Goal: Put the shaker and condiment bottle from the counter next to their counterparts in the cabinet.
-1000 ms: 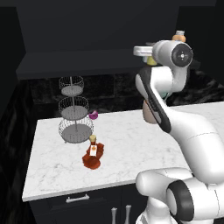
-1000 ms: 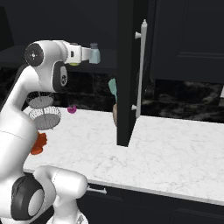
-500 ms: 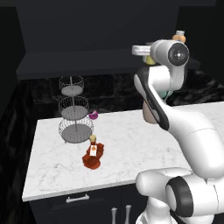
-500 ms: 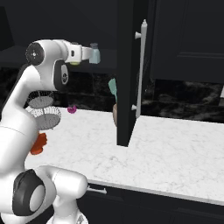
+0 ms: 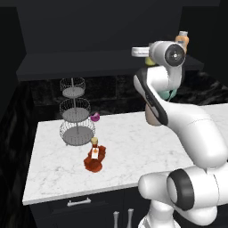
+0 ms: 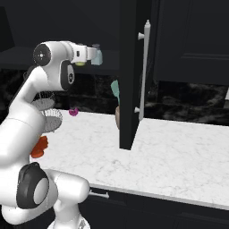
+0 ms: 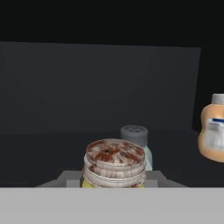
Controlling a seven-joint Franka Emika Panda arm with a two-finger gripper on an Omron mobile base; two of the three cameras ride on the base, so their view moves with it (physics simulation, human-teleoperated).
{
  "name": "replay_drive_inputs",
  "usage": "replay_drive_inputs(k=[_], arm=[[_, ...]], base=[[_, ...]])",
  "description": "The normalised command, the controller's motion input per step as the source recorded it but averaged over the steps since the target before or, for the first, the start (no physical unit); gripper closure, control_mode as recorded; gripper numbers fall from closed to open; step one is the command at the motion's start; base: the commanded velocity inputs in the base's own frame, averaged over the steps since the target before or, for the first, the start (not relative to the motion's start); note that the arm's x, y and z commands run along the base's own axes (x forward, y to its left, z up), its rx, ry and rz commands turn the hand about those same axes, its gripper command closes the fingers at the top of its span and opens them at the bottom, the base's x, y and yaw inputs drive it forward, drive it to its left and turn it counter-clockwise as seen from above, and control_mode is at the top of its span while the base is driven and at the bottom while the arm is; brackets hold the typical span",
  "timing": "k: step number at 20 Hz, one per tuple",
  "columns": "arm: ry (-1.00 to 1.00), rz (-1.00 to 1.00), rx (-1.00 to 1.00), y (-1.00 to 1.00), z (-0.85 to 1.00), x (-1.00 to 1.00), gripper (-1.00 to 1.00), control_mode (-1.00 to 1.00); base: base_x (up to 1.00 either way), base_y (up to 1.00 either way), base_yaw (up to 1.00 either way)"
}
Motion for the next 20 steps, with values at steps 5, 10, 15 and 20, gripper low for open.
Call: replay_drive_inputs(k=[5,10,15,20], arm=[[-0.03,0.0,-0.02,0.0,-0.06,0.09,1.0,-1.0],[-0.01,0.0,0.0,0.02,0.0,0.07,1.0,-1.0],[0.0,0.0,0.0,0.12,0.0,0.03,1.0,-1.0],[0.0,0.0,0.0,0.12,0.0,0.04,1.0,-1.0]], base=[[0.0,0.0,0.0],[0.0,0.0,0.0],[0.0,0.0,0.0],[0.0,0.0,0.0]])
